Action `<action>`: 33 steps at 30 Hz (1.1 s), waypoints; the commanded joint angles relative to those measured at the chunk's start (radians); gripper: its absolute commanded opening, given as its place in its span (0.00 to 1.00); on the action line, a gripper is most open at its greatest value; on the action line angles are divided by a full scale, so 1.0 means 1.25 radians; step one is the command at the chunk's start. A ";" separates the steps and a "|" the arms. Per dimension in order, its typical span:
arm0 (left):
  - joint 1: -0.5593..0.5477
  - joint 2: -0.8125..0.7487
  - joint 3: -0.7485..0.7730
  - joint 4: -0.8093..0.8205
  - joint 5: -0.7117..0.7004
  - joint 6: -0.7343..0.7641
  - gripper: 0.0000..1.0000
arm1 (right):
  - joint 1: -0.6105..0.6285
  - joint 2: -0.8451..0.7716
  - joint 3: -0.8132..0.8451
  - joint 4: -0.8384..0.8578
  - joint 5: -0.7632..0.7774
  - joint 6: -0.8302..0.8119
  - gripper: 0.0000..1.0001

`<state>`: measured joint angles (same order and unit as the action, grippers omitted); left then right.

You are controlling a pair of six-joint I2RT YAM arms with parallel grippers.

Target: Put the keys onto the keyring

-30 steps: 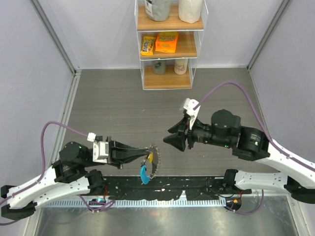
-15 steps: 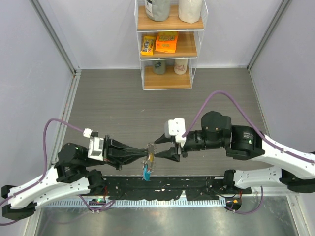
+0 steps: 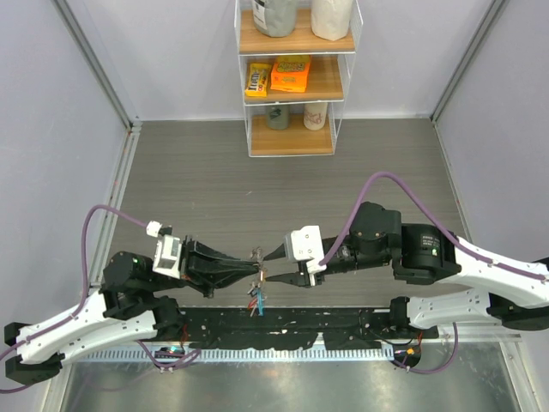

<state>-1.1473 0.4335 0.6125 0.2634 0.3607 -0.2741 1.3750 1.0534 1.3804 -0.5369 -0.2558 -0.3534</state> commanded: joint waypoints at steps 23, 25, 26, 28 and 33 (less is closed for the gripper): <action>-0.003 -0.015 -0.019 0.128 -0.015 -0.026 0.00 | 0.006 0.027 0.042 0.066 0.005 0.025 0.06; -0.003 -0.019 -0.021 0.127 -0.017 -0.026 0.00 | 0.006 0.021 0.039 0.068 0.003 0.027 0.06; -0.003 -0.022 -0.021 0.127 -0.019 -0.027 0.00 | 0.006 0.018 0.036 0.070 0.003 0.029 0.06; -0.003 -0.025 -0.021 0.121 -0.023 -0.029 0.00 | 0.007 0.004 0.026 0.079 0.006 0.029 0.06; -0.003 -0.030 -0.018 0.092 -0.019 -0.042 0.00 | 0.006 -0.023 0.012 0.087 -0.009 0.034 0.06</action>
<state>-1.1481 0.4156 0.5823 0.3393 0.3542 -0.3077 1.3792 1.0832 1.3918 -0.4854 -0.2546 -0.3153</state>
